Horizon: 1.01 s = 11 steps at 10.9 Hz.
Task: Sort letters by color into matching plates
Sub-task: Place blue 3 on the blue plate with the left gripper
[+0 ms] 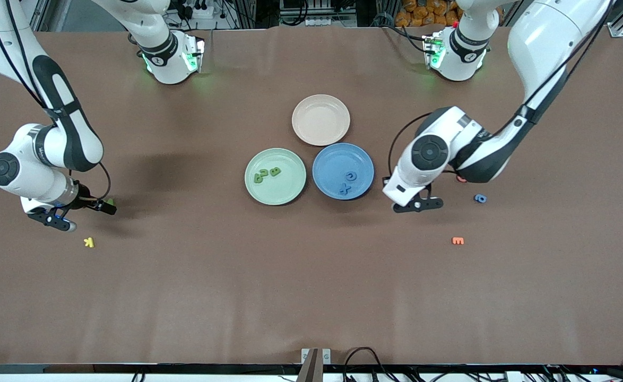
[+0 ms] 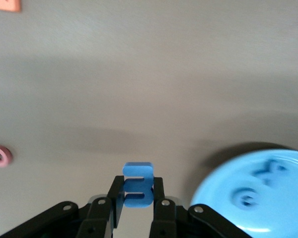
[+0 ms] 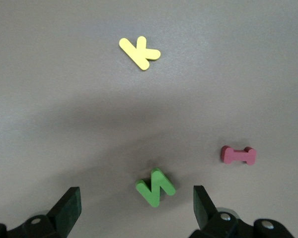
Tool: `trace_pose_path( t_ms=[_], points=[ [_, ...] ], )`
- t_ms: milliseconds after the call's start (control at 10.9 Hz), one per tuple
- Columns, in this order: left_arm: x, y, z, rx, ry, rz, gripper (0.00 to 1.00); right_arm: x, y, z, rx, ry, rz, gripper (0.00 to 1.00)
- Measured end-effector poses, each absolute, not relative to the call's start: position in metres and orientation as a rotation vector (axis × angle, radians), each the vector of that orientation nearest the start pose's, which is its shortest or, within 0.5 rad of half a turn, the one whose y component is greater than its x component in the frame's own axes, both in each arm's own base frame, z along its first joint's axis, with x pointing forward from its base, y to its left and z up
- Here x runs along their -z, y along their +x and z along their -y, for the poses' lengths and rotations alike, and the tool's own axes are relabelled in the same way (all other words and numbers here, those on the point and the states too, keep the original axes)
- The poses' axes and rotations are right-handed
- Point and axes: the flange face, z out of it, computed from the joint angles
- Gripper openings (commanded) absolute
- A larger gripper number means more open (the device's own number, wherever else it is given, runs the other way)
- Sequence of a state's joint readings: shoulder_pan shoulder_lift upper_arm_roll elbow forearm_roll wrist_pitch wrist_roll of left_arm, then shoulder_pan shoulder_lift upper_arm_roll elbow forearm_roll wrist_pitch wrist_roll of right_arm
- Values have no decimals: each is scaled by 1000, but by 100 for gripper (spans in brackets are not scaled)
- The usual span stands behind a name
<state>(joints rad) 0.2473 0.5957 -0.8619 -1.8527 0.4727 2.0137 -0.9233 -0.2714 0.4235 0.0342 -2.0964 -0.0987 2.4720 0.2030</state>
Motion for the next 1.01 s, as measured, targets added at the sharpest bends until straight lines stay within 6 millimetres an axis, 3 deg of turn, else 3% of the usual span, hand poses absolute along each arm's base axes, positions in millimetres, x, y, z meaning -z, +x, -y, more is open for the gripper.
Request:
trace_pose_path(
  t_ms=[367, 735, 826, 918, 1010],
  points=[
    [-272, 516, 344, -308, -3030, 293, 0, -198, 545, 152, -70, -3132, -547, 100],
    [-234, 484, 422, -344, -2982, 411, 0, -189, 540, 147, -50, -3129, -525, 100],
    [-225, 478, 437, -341, -2968, 413, 27, -187, 539, 143, -49, -3130, -511, 100],
    [-219, 473, 449, -339, -2956, 431, 99, -185, 538, 140, -48, -3147, -469, 100],
    [-214, 470, 457, -335, -2945, 461, 100, -183, 537, 138, -47, -3172, -417, 100]
  ],
)
